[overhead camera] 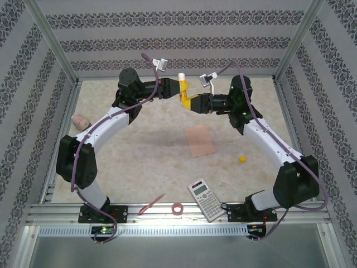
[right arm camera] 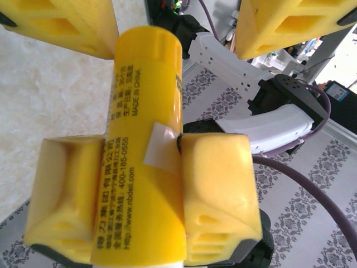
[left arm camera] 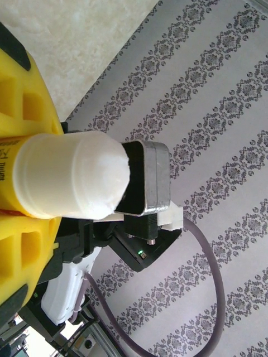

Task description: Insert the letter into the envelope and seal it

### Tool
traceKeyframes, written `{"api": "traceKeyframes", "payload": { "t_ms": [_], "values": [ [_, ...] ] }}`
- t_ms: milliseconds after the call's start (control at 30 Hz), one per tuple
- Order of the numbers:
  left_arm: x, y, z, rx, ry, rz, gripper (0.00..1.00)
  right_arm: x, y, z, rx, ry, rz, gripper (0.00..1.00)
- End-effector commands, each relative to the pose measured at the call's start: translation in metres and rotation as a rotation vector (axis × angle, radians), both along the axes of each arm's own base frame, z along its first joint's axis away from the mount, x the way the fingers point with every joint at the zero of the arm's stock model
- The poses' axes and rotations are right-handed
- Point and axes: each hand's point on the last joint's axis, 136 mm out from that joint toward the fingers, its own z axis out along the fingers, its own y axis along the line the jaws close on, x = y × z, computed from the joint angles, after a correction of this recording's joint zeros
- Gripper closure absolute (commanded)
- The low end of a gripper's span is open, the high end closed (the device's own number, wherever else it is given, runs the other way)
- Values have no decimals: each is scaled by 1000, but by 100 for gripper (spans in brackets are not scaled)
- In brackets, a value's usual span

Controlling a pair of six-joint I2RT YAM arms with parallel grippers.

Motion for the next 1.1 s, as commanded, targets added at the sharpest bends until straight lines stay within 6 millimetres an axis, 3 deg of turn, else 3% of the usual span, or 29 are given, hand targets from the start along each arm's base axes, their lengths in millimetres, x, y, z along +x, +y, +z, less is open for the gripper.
{"api": "traceKeyframes", "payload": {
  "t_ms": [0, 233, 600, 867, 1067],
  "values": [
    [-5, 6, 14, -32, -69, -12, 100, 0, 7, 10, 30, -52, 24, 45],
    [-7, 7, 13, -35, -63, -10, 100, 7, 8, 15, 42, -70, -2, 47],
    [-8, 7, 13, -46, -57, -10, 100, 11, 8, 18, 50, -80, -21, 65],
    [-4, 9, 13, -47, -51, 3, 100, 10, 9, 17, 49, -74, -17, 62],
    [-2, 10, 13, -48, -44, 13, 100, 10, 8, 16, 47, -74, -21, 72]
  ]
}}
